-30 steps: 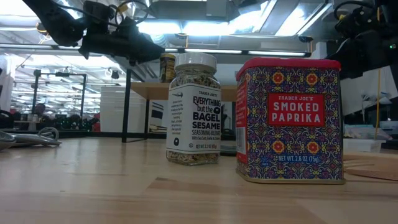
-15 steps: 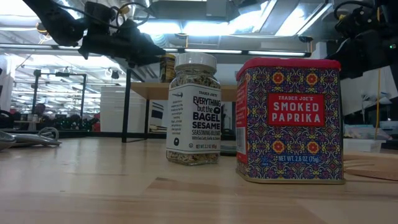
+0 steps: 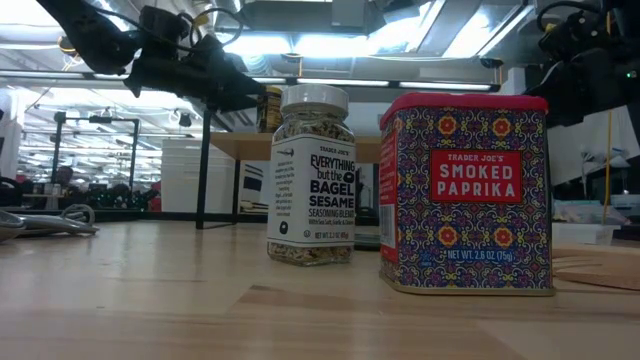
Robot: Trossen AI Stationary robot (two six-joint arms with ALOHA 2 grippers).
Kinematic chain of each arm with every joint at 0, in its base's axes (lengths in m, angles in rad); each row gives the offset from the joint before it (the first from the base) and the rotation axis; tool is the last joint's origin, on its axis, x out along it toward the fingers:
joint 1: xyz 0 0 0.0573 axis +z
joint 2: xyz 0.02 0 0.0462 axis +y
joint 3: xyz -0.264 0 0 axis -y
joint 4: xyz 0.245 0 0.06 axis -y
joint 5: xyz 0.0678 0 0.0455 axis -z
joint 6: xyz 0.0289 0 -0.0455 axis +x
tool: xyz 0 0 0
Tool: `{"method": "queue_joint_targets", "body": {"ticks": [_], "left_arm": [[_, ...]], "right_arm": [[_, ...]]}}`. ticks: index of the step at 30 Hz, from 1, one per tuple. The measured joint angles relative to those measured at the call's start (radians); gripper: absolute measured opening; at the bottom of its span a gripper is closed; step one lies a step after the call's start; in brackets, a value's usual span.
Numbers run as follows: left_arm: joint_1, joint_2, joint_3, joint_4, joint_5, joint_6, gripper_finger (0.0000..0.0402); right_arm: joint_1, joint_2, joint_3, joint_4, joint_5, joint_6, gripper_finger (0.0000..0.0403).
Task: Shelf spices
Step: Remove the yellow seasoning bottle from the shelf
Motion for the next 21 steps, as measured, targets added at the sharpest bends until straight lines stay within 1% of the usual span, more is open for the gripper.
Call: {"method": "queue_joint_targets", "body": {"ticks": [6, 14, 21], "left_arm": [[-0.027, 0.000, 0.000, -0.025, -0.002, 0.034, 0.0400], [-0.065, 0.000, 0.000, -0.024, -0.084, 0.036, 0.0400], [-0.088, 0.017, 0.000, -0.021, -0.114, 0.025, 0.0400]], "right_arm": [[0.000, 0.000, 0.000, 0.000, 0.000, 0.000, 0.0356], [0.000, 0.000, 0.000, 0.000, 0.000, 0.000, 0.0356], [0.000, 0.000, 0.000, 0.000, 0.000, 0.000, 0.0356]]}}
